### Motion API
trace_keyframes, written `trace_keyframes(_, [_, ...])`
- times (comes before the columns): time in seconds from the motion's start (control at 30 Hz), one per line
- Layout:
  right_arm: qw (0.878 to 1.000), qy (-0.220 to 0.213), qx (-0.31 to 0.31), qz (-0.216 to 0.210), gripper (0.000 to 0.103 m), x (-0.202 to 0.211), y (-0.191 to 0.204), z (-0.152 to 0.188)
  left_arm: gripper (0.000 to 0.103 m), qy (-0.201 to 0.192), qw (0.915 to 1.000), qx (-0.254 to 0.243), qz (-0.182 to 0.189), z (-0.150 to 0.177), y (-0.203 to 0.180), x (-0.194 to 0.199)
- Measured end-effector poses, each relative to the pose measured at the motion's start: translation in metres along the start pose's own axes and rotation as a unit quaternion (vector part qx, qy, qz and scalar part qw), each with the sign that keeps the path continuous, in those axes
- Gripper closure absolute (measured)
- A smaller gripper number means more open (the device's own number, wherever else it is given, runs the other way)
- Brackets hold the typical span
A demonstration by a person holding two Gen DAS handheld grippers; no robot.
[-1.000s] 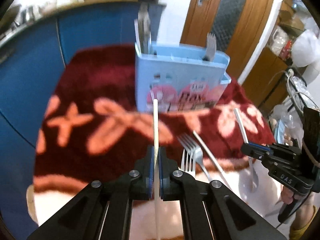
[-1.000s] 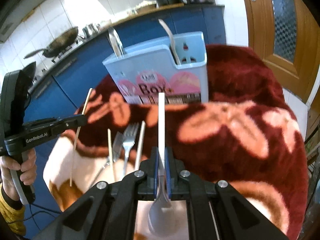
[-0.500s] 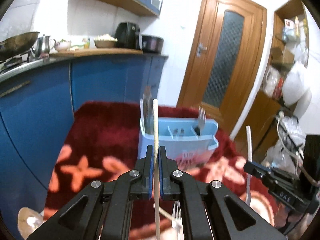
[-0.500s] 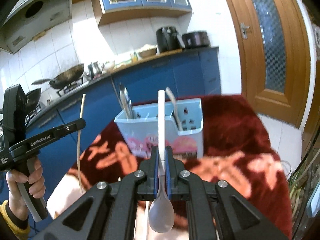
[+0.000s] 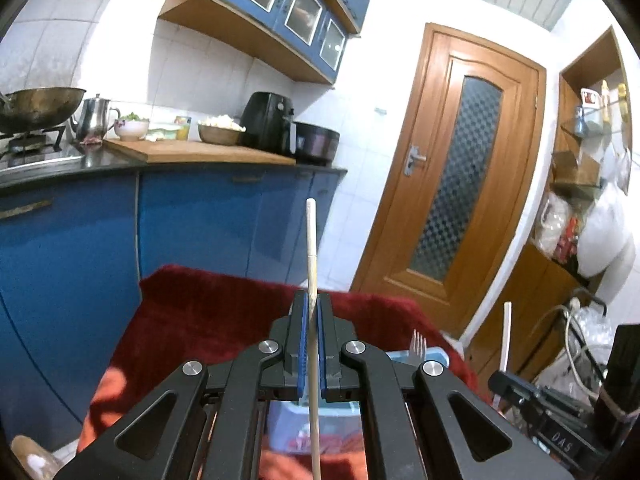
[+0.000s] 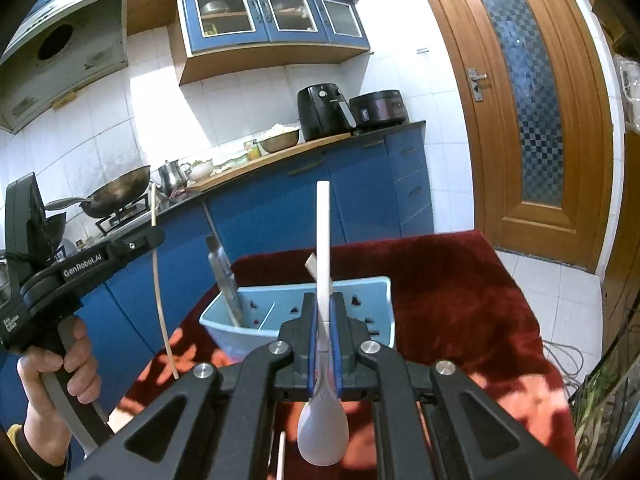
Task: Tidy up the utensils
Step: 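Lift the spoon and chopstick upright and carry both over the blue holder, then lower the spoon and chopstick into the holder and open both tools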
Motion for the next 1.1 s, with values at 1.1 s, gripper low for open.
trace_keyframes(1.1, [0.998, -0.051, 0.013, 0.016, 0.082, -0.066, -0.001, -0.011, 0.078, -0.018, 0.999, -0.038, -0.016, 0.012, 0.012, -0.059])
Point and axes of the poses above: each gripper's, at about its wrist camera, not at the fingertips, and x roughly against the way its jaws point, y to its left, z to its underside, the point moved 7 cm from there along -x, roughly the way its jaws point, and after that the axes turned 15 degrees about z, right-handed, at the moved point
